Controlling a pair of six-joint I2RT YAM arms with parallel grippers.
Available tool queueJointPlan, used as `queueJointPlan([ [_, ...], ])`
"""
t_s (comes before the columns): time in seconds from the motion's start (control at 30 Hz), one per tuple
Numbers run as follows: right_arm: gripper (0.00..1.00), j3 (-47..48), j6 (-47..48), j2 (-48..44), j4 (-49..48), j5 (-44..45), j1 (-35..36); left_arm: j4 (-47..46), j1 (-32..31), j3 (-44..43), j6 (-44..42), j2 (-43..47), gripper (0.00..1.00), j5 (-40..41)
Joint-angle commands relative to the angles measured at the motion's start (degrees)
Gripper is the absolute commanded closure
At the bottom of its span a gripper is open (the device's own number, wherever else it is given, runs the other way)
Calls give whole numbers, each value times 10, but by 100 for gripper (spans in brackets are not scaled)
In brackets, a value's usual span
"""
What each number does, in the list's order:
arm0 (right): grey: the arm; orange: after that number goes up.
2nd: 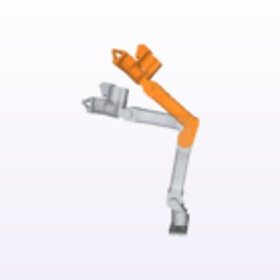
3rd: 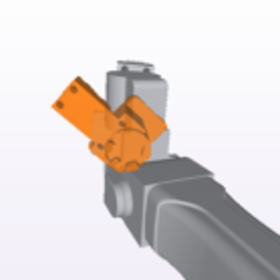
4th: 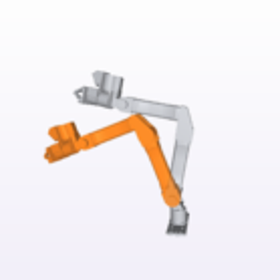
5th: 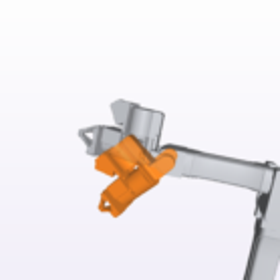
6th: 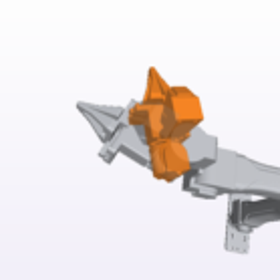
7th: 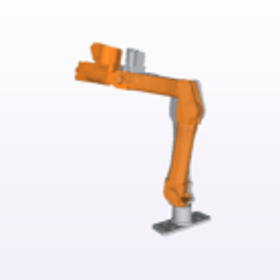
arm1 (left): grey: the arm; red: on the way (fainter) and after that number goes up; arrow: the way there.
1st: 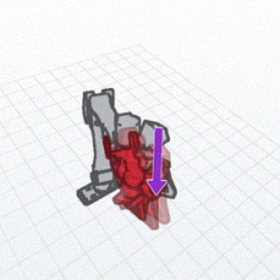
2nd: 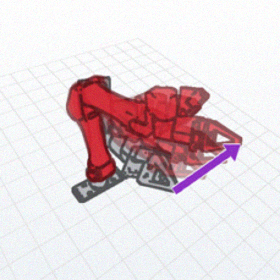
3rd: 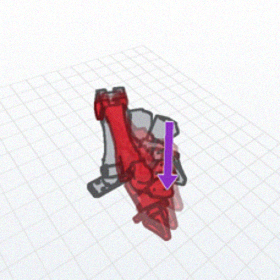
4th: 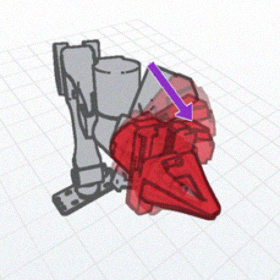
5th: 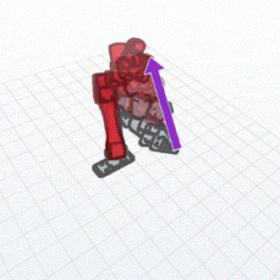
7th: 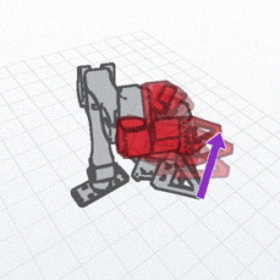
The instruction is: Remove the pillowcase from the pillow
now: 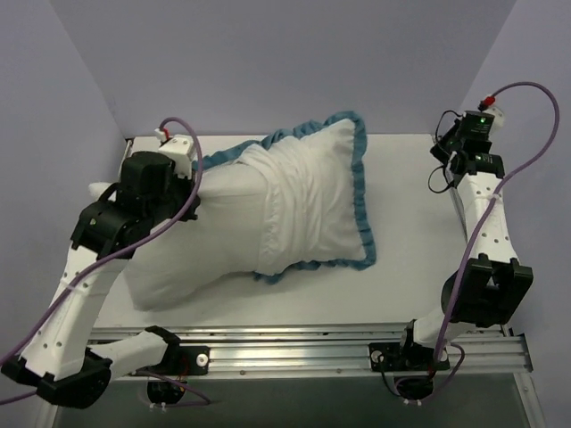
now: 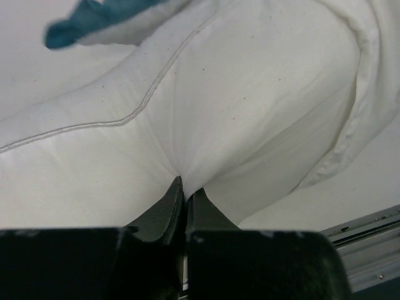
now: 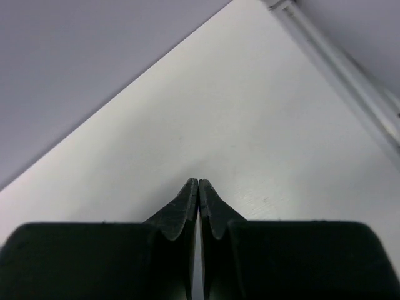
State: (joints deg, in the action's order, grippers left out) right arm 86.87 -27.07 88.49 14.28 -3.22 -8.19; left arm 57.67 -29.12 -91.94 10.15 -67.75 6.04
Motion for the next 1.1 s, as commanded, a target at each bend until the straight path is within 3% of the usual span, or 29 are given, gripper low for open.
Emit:
queueJointPlan([
  [0.0,100,16,-16,-9,-10,47,-13,-5,29,4,25,64,98,65],
  [0.03,100,15,-15,-7,-21,-2,-9,-7,29,23,29,61,98,49],
  [0.27,100,-42,-4,-22,-85,-107,113,-145,30,95,50,-4,98,-23],
  [0.37,89,-82,0,-47,-88,-110,171,-187,32,86,52,-54,98,-17],
  [0.5,65,-136,11,-83,-69,-102,253,-243,53,67,87,-116,98,-1],
  [0.67,54,-236,-9,-133,-56,-81,361,-274,70,38,149,-200,97,-16],
  [0.77,50,-301,-31,-167,-65,-62,376,-285,68,33,148,-209,80,-46],
  [0.87,46,-325,-26,-176,-74,-38,374,-312,54,67,103,-173,48,-60],
  [0.9,43,-323,-22,-171,-77,-37,372,-317,48,79,83,-159,30,-60],
  [1.0,40,-301,2,-134,-87,-38,369,-322,6,136,-19,-78,11,-31],
  [1.07,39,-283,12,-94,-93,-38,363,-327,-40,188,-54,-43,7,-12],
])
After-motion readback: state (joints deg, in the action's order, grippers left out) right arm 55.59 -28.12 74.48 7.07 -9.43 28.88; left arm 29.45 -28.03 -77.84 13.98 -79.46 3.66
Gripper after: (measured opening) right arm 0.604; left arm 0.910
